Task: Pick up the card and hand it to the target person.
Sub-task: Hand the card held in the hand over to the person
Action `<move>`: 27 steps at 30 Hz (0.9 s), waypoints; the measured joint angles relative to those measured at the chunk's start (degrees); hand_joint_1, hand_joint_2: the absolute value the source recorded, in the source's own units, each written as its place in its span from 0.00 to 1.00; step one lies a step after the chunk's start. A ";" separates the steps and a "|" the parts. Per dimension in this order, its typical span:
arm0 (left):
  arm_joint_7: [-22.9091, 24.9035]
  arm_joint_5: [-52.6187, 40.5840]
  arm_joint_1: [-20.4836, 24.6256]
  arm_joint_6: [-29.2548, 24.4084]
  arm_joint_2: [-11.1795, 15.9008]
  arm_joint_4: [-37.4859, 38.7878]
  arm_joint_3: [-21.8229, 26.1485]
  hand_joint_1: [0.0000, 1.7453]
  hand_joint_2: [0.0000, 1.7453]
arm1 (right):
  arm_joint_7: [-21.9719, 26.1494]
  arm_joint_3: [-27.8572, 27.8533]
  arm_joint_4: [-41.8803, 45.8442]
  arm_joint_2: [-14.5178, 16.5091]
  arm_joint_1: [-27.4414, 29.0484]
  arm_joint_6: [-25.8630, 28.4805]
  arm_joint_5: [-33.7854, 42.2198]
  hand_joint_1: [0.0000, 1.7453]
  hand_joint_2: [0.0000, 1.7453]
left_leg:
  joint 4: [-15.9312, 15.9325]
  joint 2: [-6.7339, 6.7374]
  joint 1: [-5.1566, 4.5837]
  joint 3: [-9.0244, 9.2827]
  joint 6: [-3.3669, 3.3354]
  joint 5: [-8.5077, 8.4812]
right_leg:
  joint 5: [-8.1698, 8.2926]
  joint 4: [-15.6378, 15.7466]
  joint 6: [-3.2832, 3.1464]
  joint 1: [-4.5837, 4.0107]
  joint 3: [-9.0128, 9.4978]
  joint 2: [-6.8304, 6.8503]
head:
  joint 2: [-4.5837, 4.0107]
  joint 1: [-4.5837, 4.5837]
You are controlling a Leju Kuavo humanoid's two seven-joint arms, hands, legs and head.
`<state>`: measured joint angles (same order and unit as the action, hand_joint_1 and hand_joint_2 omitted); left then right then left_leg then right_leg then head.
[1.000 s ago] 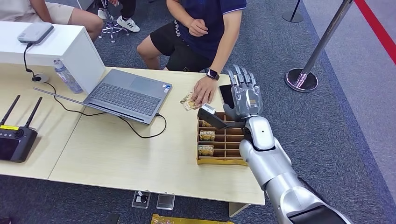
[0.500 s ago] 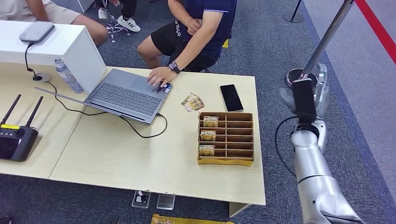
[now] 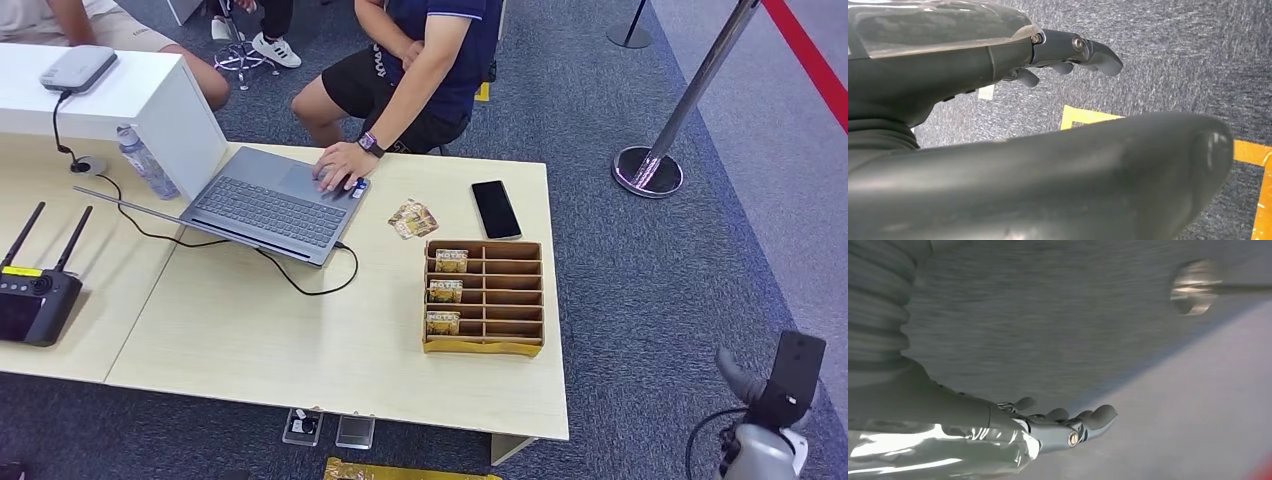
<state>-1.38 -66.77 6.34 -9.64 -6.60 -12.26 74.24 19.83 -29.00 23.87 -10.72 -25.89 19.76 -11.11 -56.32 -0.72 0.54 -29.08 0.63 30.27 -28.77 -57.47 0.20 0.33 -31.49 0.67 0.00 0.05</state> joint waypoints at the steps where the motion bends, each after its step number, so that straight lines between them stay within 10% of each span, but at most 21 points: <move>1: 0.03 0.16 -0.02 -0.15 0.00 0.00 0.05 0.00 0.00 | -1.05 -1.14 -1.23 -0.04 2.02 -0.44 0.51 0.00 1.00 | 0.01 0.00 0.00 -0.01 0.01 0.01 | -0.01 0.00 -0.01 0.00 -0.01 0.00 | 0.00 -0.02; 5: 0.05 0.70 -0.08 -0.58 0.00 0.02 0.33 0.00 0.00 | -5.18 -5.30 -5.30 0.83 8.87 -2.46 2.97 0.00 1.00 | 0.07 0.01 0.00 0.00 0.01 0.01 | -0.05 0.00 -0.05 0.00 -0.03 0.00 | 0.00 -0.11; 9: 0.31 0.75 -0.16 -1.12 0.00 0.02 0.45 0.00 0.00 | -8.66 -8.45 -7.98 2.60 13.95 -3.76 4.34 0.00 0.00 | 0.11 0.09 0.01 0.02 0.02 0.01 | -0.06 -0.01 -0.07 -0.01 -0.04 -0.06 | 0.00 -0.09; 16: 1.35 0.89 -0.32 -2.09 0.00 0.02 0.79 0.00 0.00 | -20.18 -10.41 -11.20 7.06 19.80 -4.71 1.95 0.00 0.00 | 0.14 0.22 0.01 0.11 0.03 0.02 | -0.09 -0.02 -0.05 -0.01 0.02 -0.20 | 0.00 0.02; 20: 1.79 0.62 -0.19 -2.27 0.05 0.02 0.79 0.00 1.00 | -24.07 -10.40 -11.97 9.52 20.93 -5.15 0.26 0.00 0.00 | 0.15 0.35 0.01 0.19 0.03 0.01 | -0.08 -0.02 -0.06 -0.01 0.03 -0.30 | 0.00 -0.22; 22: 1.88 0.40 -0.18 -2.27 0.17 0.02 0.79 0.00 1.00 | -24.35 -10.33 -12.14 10.44 21.15 -5.72 -0.57 0.00 0.00 | 0.15 0.35 0.01 0.20 0.03 0.01 | -0.07 -0.02 -0.07 -0.01 0.04 -0.31 | 0.00 -0.09; 26: 1.85 0.36 -0.10 -2.36 0.46 0.02 0.77 0.00 1.00 | -22.50 -10.14 -12.36 11.58 21.45 -7.02 -1.95 0.00 1.00 | 0.14 0.36 0.00 0.21 0.03 0.01 | -0.06 -0.02 -0.08 0.00 0.04 -0.31 | 0.00 -0.14; 27: 1.54 0.70 -0.11 -2.37 0.51 0.02 0.69 0.00 0.75 | -22.06 -10.04 -12.36 11.62 21.48 -7.34 -2.27 0.00 0.75 | 0.14 0.36 0.00 0.21 0.03 0.01 | -0.06 -0.02 -0.08 0.00 0.04 -0.31 | 0.00 -0.14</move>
<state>0.16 -66.07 6.23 -12.00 -6.09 -12.24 74.94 -2.24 -39.04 11.51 0.91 -4.41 12.42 -13.38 -56.18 -0.36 0.54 -28.87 0.66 30.28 -28.83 -57.49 0.12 0.33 -31.45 0.36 0.00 -0.09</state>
